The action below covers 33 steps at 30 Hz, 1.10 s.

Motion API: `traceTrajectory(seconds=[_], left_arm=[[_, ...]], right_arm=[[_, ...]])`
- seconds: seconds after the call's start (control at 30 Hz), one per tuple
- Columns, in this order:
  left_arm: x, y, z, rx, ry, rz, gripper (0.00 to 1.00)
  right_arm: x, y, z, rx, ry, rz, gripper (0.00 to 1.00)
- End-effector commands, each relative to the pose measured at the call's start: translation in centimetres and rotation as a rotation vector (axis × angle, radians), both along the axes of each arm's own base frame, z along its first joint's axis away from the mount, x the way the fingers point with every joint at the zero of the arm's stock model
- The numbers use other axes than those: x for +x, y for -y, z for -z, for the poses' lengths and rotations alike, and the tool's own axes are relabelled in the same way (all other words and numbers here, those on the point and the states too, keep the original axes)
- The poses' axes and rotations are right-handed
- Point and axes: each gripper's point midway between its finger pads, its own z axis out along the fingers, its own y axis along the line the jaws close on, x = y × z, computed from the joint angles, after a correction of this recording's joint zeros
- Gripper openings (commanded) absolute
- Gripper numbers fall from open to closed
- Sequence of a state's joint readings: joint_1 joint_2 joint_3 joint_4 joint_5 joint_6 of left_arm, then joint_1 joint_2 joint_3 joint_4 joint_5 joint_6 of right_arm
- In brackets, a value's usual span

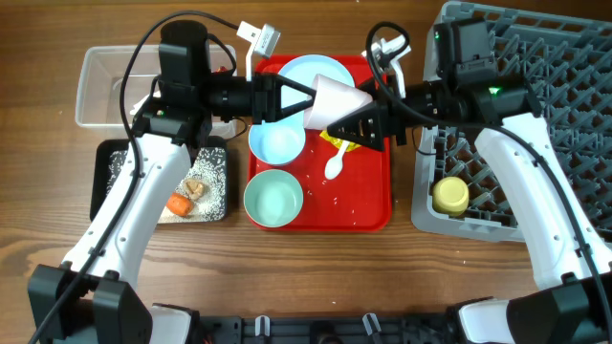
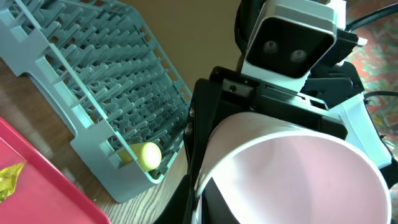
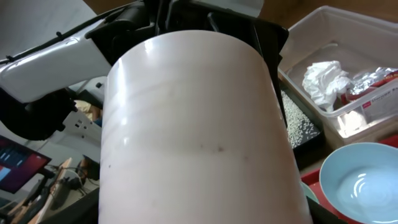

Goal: Sort waste into correct bins and load items into the dishwasher rack
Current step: 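Lift the pink cup with the left gripper toward the right gripper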

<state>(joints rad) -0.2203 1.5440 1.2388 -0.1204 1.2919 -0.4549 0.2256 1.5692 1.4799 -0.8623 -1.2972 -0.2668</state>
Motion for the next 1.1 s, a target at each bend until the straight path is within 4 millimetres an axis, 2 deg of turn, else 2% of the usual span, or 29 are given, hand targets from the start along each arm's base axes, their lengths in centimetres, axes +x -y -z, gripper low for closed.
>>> traceTrajectory(seconds=[0.0,0.03,0.2,0.37,0.47,0.53,0.77,1.0,1.07], left_arm=[[0.1,-0.2,-0.4,-0.001,0.006,-0.008,0.04],[0.1,-0.2,-0.4,-0.001,0.006,-0.008,0.04],[0.1,-0.2,-0.4,-0.001,0.006,-0.008,0.04],[0.1,-0.2,-0.4,-0.001,0.006,-0.008,0.04],[0.1,-0.2,-0.4,-0.001,0.006,-0.008,0.08],[0.1,-0.2,-0.4,-0.001,0.006,-0.008,0.04],[0.0,-0.1,-0.4,-0.001,0.006,-0.005,0.04],[0.0,-0.1,-0.4,-0.001,0.007,-0.005,0.04],[0.0,-0.1,-0.4,-0.001,0.007,-0.005,0.04]], right_arm=[[0.7,-0.1,-0.3,0.024,0.005,0.001,0.73],[0.8,-0.1,-0.4,0.027,0.002,0.005,0.73],[0.9,-0.2,-0.5,0.028,0.007,0.005,0.56],[1.1,-0.2,-0.6,0.033,0.022,0.006,0.51],[1.4,-0.2,-0.8,0.035,0.030,0.013,0.51],[1.7,-0.2,-0.9,0.031,0.031,0.025,0.50],[2.3,-0.3,-1.2,0.037,0.064,0.035,0.56],[3.3,-0.1,-0.3,-0.022,0.075,0.095,0.57],[3.9,0.0,0.2,-0.052,0.081,0.127,0.66]])
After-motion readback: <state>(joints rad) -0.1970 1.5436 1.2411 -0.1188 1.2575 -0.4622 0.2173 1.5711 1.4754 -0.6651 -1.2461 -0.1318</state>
